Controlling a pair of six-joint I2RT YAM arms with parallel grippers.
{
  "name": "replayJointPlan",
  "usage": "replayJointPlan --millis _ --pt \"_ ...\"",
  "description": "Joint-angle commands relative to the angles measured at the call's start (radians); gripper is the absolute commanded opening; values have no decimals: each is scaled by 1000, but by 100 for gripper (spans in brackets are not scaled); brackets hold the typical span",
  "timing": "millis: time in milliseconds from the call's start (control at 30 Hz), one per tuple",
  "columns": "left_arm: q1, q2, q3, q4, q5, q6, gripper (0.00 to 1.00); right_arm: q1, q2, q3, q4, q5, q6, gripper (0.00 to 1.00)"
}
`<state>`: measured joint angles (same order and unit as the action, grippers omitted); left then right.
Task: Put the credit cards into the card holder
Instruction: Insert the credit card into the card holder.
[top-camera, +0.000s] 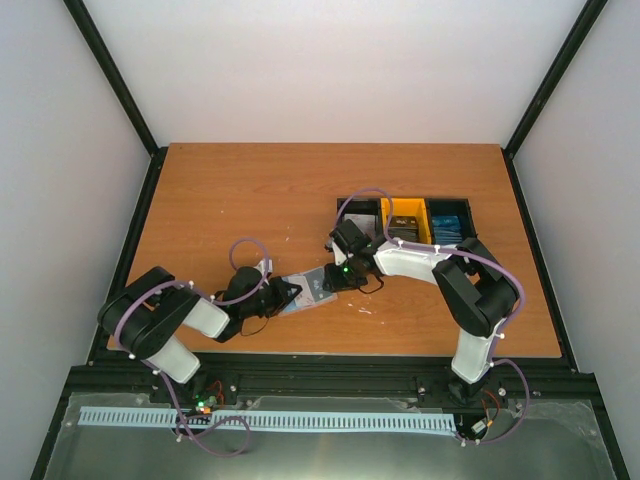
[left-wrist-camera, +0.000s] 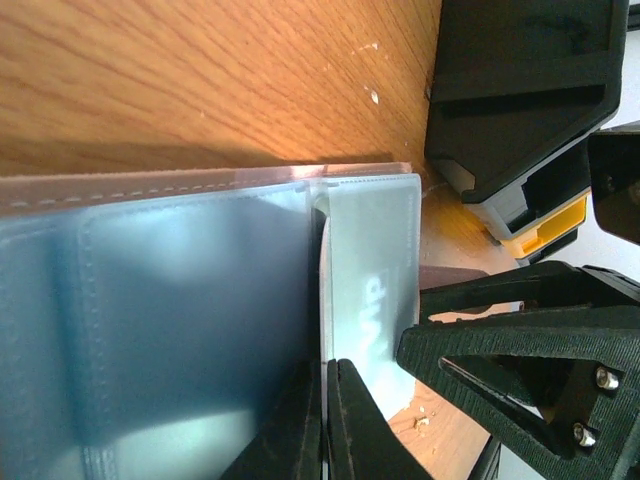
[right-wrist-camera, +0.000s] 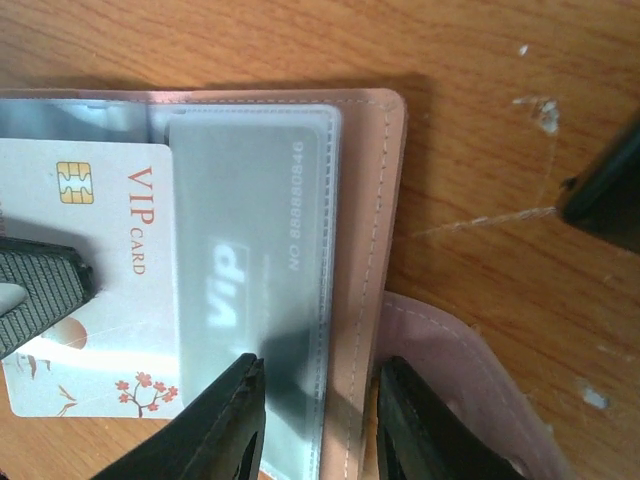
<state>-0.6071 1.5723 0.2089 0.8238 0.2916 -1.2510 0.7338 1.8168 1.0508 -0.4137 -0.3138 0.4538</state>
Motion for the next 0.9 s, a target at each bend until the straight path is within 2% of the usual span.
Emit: replayJointPlan --millis 0,400,533,867 --pt "-12 28 10 37 -21 -14 1 10 43 -34 -20 -34 10 32" --pt "-21 77 9 103 -24 -38 1 10 45 -49 -9 -32 39 26" --pt "-34 66 -8 95 -65 -65 1 10 41 -58 6 -36 57 25" --pt "-51 -46 -23 -53 -200 -81 1 10 38 -63 18 -45 63 24"
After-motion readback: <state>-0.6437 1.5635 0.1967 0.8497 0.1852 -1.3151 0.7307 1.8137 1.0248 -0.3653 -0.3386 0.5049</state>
